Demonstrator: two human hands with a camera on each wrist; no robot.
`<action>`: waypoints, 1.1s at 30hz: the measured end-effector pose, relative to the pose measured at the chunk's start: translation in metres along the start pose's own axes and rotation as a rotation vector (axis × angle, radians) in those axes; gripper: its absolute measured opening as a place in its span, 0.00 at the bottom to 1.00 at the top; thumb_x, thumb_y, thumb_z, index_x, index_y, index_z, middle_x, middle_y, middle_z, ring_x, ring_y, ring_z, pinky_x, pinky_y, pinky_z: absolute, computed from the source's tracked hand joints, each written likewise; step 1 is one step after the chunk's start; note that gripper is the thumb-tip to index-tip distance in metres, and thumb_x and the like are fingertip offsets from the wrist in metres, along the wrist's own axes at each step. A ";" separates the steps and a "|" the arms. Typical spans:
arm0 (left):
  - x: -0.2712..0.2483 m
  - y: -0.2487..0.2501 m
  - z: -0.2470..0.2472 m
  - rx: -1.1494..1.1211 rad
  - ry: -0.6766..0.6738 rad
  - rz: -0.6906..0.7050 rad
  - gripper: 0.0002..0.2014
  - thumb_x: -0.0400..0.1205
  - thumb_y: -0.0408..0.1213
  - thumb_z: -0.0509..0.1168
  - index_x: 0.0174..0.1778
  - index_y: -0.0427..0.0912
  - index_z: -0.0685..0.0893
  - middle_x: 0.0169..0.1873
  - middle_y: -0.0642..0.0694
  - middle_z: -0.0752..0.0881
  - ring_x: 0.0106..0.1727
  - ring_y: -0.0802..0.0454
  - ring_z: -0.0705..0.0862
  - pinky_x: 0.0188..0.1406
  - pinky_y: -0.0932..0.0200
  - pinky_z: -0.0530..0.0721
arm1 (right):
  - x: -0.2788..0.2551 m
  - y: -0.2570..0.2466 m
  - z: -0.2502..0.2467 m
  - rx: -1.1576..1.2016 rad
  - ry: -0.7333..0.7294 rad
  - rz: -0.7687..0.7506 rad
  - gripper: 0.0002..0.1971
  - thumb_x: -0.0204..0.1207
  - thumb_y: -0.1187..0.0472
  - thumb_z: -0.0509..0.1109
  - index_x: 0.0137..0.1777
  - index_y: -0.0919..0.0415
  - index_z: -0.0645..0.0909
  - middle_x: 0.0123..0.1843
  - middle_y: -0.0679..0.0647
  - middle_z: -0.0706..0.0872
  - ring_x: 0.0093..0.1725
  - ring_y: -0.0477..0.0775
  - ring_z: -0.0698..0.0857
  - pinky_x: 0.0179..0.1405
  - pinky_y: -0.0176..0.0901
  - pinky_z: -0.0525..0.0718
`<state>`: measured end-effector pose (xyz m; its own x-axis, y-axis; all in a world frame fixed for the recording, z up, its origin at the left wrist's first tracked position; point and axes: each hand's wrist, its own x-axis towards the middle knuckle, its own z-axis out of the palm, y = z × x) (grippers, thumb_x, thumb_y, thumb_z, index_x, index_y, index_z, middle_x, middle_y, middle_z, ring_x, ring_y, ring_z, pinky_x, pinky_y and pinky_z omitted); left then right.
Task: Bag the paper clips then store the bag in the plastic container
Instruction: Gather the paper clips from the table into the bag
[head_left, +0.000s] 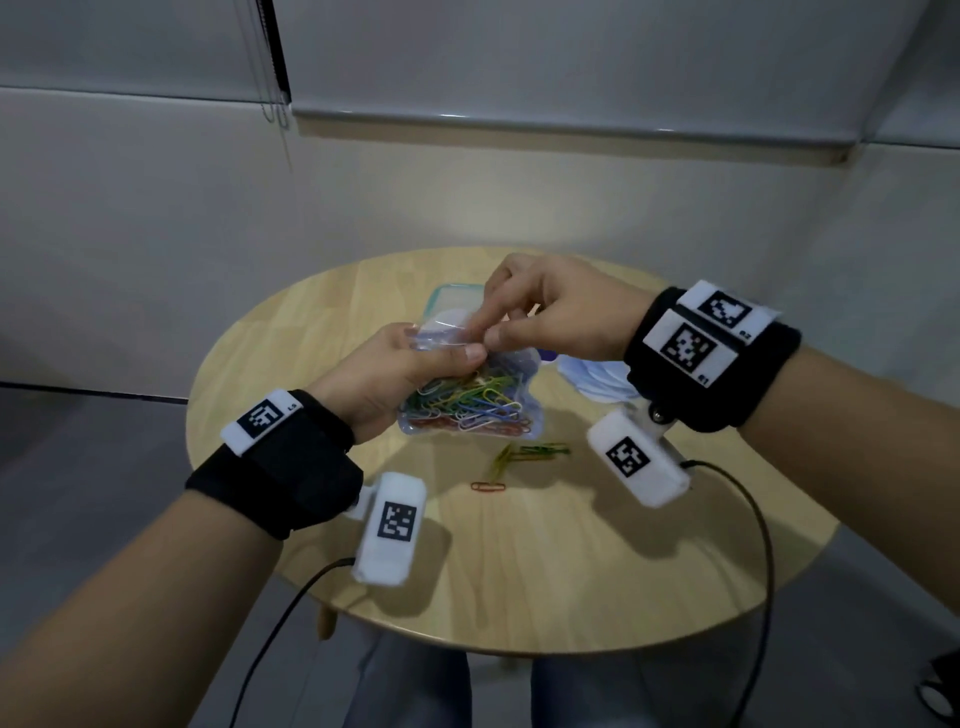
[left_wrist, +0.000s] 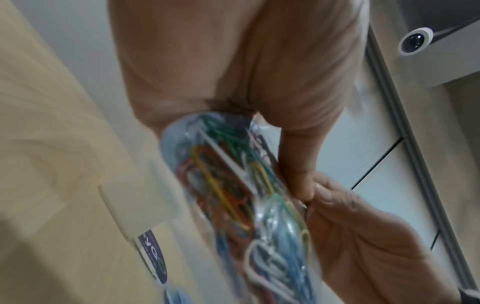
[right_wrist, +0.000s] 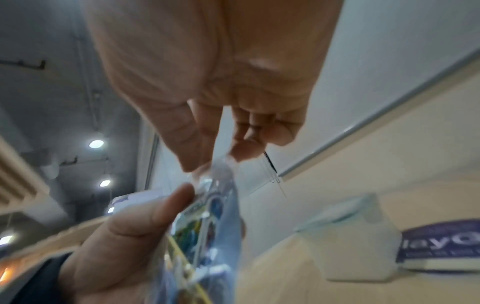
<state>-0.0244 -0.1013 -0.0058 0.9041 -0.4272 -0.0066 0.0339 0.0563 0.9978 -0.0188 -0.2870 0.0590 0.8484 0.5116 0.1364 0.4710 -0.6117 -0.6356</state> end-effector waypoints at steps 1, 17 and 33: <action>0.000 0.001 -0.002 0.005 0.012 -0.003 0.16 0.71 0.32 0.75 0.54 0.32 0.87 0.47 0.35 0.90 0.45 0.42 0.90 0.47 0.53 0.89 | -0.002 0.005 0.001 0.123 0.087 -0.011 0.10 0.71 0.67 0.74 0.49 0.53 0.88 0.40 0.43 0.80 0.33 0.41 0.77 0.34 0.29 0.76; 0.000 -0.003 -0.029 0.240 0.124 0.005 0.10 0.68 0.34 0.79 0.44 0.37 0.91 0.39 0.41 0.93 0.39 0.48 0.90 0.40 0.60 0.88 | -0.008 0.052 0.059 -0.659 -0.394 0.279 0.09 0.65 0.61 0.76 0.45 0.64 0.89 0.44 0.59 0.92 0.42 0.56 0.88 0.41 0.45 0.85; -0.007 0.007 0.003 0.283 -0.046 0.008 0.08 0.72 0.27 0.75 0.47 0.37 0.90 0.39 0.44 0.93 0.38 0.53 0.90 0.39 0.64 0.85 | 0.015 -0.013 -0.016 0.333 0.240 -0.068 0.09 0.67 0.78 0.74 0.34 0.63 0.83 0.26 0.50 0.86 0.27 0.45 0.81 0.32 0.32 0.80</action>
<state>-0.0315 -0.1009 0.0010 0.8836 -0.4682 -0.0026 -0.0990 -0.1922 0.9764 -0.0081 -0.2807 0.0820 0.8690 0.3647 0.3344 0.4572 -0.3332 -0.8246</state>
